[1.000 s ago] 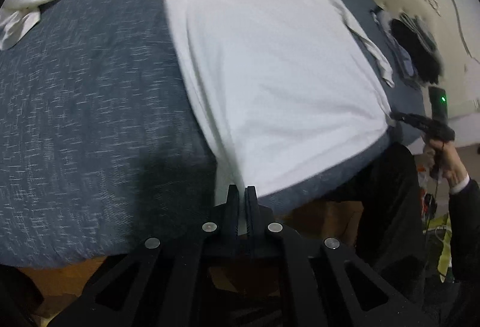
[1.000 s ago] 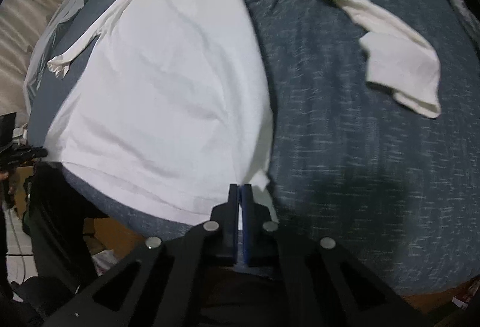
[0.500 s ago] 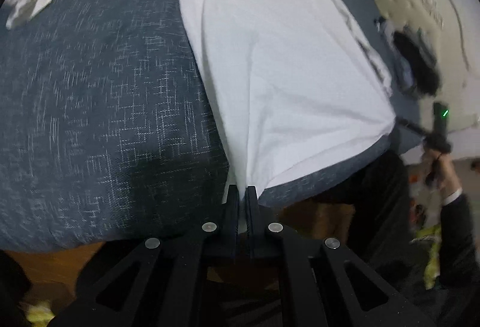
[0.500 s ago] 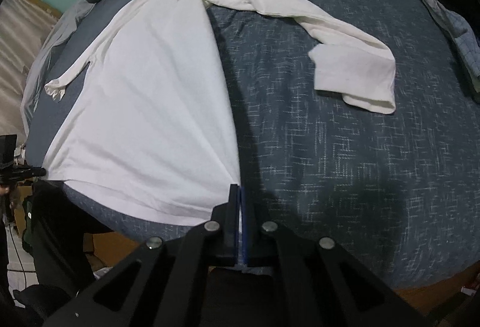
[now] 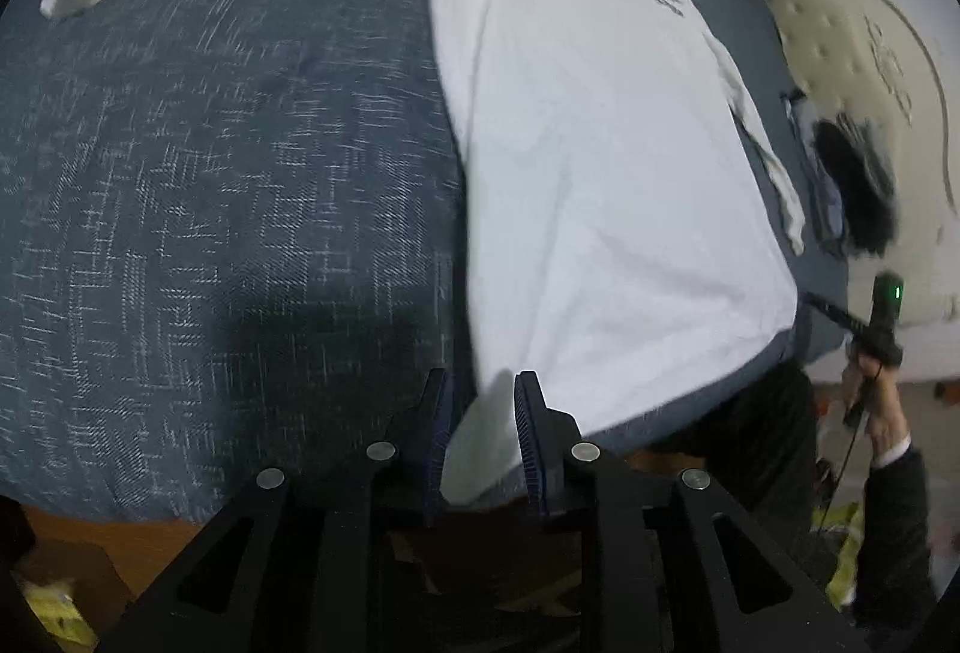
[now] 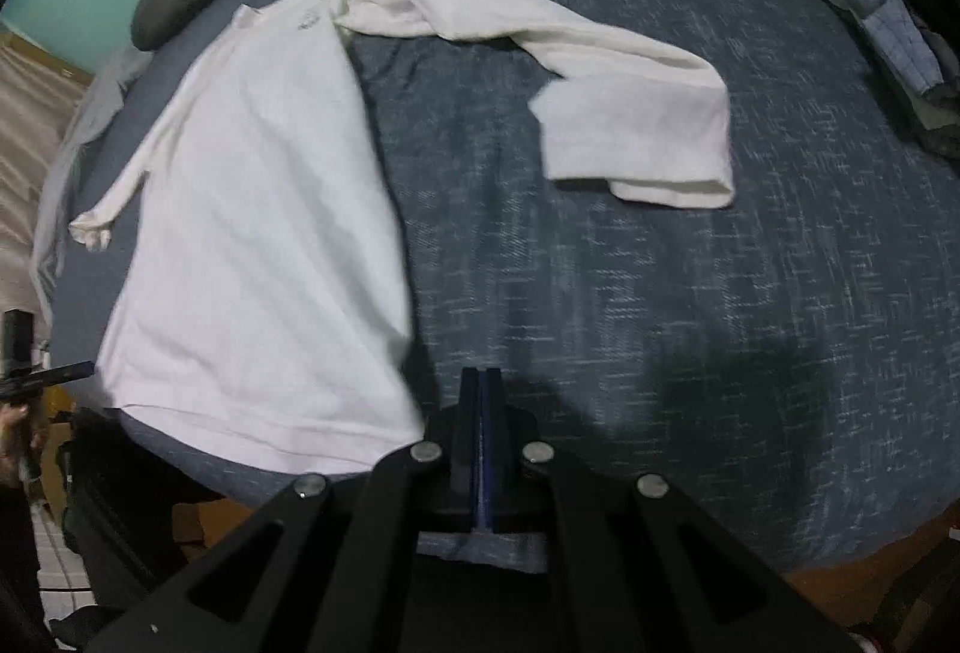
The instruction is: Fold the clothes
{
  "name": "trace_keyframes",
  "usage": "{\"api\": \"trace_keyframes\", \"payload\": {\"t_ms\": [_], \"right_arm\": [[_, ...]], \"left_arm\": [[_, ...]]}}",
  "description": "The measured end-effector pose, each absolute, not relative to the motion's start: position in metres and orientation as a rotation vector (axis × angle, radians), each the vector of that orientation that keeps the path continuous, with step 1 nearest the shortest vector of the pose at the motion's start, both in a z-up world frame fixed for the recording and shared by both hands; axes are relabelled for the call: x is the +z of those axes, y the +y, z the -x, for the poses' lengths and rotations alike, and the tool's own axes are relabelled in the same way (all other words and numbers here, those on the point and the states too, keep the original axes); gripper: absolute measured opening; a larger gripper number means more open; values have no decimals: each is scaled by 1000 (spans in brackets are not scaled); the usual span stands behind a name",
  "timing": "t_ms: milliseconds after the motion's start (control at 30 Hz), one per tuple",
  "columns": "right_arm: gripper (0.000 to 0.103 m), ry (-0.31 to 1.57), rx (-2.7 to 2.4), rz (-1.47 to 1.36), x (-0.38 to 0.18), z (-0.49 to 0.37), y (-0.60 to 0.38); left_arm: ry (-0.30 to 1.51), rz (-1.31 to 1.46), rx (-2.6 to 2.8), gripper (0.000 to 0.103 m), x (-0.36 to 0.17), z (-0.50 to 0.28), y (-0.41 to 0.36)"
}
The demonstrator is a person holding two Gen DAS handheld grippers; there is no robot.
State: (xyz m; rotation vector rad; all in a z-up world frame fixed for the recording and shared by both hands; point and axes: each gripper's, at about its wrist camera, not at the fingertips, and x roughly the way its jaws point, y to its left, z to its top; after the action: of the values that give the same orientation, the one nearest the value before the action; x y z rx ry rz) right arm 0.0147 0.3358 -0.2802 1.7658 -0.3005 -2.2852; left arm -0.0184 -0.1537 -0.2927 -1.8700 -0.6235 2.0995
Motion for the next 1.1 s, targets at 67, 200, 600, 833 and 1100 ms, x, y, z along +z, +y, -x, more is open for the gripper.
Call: {"api": "trace_keyframes", "payload": {"t_ms": [67,200,600,833,1100], "right_arm": [[1,-317,-2259,-1758,-276,-15,329],[35,-246,-2210,-1741,-271,-15,308],[5,-188,-2166,-1778,-295,-6,291],[3,-279,-2278,-1738,-278,-1,330],[3,-314,-2299,-1801,-295,-7,341]], "left_arm": [[-645,1881,2105,23,-296,22,-158],[-666,1880,2113,24,-295,25,-166],[-665,1876,2126,25,-290,33,-167],[-654,1892,2121,25,-297,39,-163],[-616,1914,2065,25,-304,54,-127]]}}
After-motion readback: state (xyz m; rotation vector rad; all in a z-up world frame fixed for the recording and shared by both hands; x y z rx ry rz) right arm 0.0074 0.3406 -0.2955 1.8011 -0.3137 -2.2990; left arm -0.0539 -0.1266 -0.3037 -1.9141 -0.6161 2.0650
